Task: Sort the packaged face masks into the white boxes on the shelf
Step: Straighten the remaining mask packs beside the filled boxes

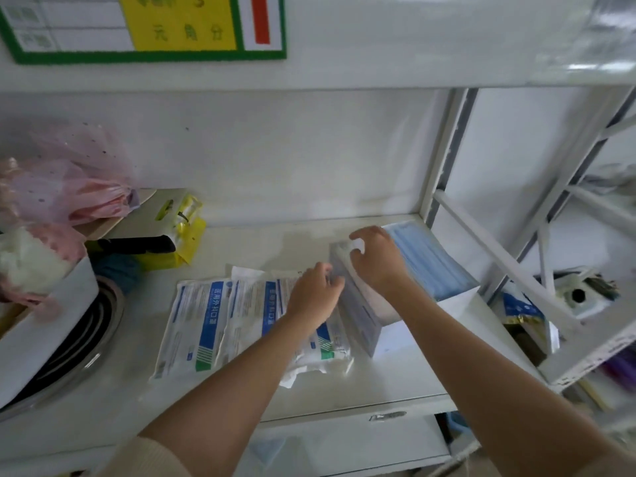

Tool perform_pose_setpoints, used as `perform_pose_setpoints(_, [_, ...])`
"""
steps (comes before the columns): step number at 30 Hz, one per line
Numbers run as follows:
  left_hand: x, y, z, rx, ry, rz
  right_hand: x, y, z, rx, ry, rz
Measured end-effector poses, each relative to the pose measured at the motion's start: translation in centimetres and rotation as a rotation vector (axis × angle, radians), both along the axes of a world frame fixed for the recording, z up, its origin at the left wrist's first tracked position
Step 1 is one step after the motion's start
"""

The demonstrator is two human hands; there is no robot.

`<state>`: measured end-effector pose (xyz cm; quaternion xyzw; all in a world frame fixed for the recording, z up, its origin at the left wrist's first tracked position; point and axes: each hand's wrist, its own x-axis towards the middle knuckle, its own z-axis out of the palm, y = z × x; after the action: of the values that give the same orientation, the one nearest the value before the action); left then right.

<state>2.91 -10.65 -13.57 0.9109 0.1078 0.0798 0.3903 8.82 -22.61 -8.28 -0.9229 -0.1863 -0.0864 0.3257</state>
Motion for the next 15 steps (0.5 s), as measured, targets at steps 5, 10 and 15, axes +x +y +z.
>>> perform_pose_setpoints(5, [1.9,-3.8,1.3,0.004,0.133,0.036,3.1,-5.5,-0.6,-0.204,0.055,-0.128])
perform_pose_setpoints(10, [1.8,-5.7,0.6,0.022,0.105,0.151,5.0,-11.0,-1.8,-0.387,0.379,-0.222])
perform_pose_setpoints(15, [1.7,-5.8,0.7,0.012,0.076,0.230,4.6,-11.4,-2.6,-0.361,0.393,-0.119])
